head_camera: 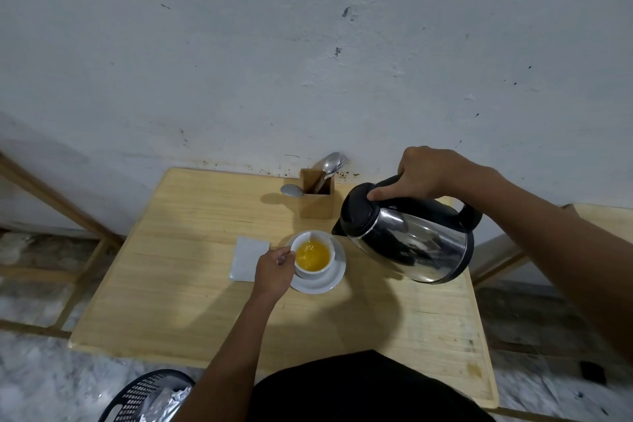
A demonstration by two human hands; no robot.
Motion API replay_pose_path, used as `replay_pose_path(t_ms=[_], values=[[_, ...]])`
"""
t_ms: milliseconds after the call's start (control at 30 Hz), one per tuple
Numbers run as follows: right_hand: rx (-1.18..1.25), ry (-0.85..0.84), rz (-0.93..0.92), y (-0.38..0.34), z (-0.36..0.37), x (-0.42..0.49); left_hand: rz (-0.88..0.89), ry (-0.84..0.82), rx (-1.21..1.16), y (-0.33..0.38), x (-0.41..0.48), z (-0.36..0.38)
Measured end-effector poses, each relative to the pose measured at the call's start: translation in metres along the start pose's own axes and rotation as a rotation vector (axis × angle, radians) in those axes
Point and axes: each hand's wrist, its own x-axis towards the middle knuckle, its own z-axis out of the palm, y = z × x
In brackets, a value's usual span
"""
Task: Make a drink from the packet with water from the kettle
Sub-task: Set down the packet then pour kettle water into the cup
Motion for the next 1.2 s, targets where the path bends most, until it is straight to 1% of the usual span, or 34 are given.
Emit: replay_pose_path(t_ms=[167,267,433,600,700,833,1033,1133,1200], values=[[0.169,0.023,0.01,0.019,0.001,-0.007,-0.013,0.01,-0.009,-0.001,0.001,0.002],[0.344,0.074,0.022,0.041,0.006,-0.009,-0.019,0.023,-0.004,-0.001,0.001,0.005],[0.631,0.232,0.091,0.083,0.023,-0.021,-0.01,0.072,-0.015,0.0,-0.001,0.009],[0.802,0.443,0.148,0.115,0.041,-0.031,0.015,0.131,-0.009,0.002,-0.005,0.017],[0.891,0.539,0.177,0.133,0.05,-0.031,0.019,0.166,0.002,0.002,-0.006,0.022],[0.927,0.597,0.19,0.148,0.057,-0.03,0.009,0.201,0.031,0.005,-0.007,0.026],[0.963,0.611,0.176,0.16,0.077,-0.018,-0.048,0.268,0.137,0.011,-0.008,0.034],[0.963,0.613,0.153,0.165,0.086,-0.013,-0.013,0.271,0.198,0.011,-0.008,0.035],[0.96,0.617,0.134,0.17,0.089,-0.01,-0.04,0.273,0.174,0.013,-0.008,0.036]])
